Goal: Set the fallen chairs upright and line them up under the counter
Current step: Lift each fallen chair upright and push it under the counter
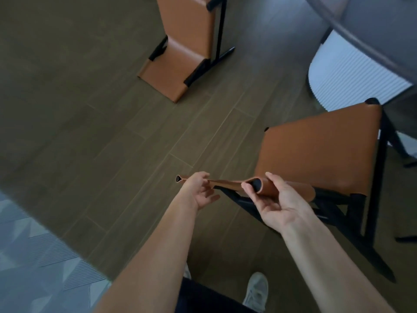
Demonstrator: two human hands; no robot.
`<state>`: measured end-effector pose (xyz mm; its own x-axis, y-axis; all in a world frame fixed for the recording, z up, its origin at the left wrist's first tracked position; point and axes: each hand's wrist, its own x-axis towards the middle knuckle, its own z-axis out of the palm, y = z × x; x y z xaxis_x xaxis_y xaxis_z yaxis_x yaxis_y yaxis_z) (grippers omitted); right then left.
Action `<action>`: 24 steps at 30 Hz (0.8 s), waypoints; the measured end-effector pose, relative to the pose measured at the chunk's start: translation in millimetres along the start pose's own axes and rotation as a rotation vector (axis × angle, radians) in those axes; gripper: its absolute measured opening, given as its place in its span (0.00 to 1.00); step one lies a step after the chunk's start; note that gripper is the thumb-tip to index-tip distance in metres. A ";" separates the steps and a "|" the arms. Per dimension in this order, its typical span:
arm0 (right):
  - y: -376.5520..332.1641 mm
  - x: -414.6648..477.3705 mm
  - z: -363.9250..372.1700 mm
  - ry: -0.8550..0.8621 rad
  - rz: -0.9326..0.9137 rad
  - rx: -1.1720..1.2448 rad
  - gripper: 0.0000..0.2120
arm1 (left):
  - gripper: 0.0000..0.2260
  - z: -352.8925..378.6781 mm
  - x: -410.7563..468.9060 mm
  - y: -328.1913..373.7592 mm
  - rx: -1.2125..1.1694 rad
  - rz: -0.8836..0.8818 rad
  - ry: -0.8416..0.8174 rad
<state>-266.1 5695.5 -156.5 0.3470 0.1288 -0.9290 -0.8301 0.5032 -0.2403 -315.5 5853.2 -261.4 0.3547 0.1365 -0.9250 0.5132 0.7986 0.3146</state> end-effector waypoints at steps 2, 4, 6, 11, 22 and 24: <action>-31.2 -19.6 -25.0 -0.031 0.010 0.002 0.14 | 0.11 25.7 -15.1 -17.0 -0.024 0.033 -0.008; -64.1 -39.2 -52.0 -0.066 0.009 0.005 0.16 | 0.10 58.9 -31.4 -36.2 -0.062 0.073 -0.025; -92.4 -52.5 -74.0 -0.103 0.003 0.022 0.17 | 0.11 92.5 -44.2 -49.5 -0.081 0.107 -0.053; -162.7 -84.6 -130.3 -0.188 -0.001 0.056 0.20 | 0.09 173.1 -69.9 -74.0 0.020 0.129 -0.052; -290.2 -118.6 -256.0 -0.196 -0.070 0.236 0.23 | 0.04 317.5 -120.2 -116.8 0.108 0.280 -0.140; -302.5 -122.8 -270.3 -0.157 -0.078 0.297 0.22 | 0.05 335.8 -129.1 -125.1 0.141 0.296 -0.166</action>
<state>-175.7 5296.5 -45.9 0.4866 0.1980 -0.8509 -0.6429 0.7406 -0.1953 -163.0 5538.8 -109.8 0.6198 0.2433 -0.7461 0.4681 0.6484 0.6004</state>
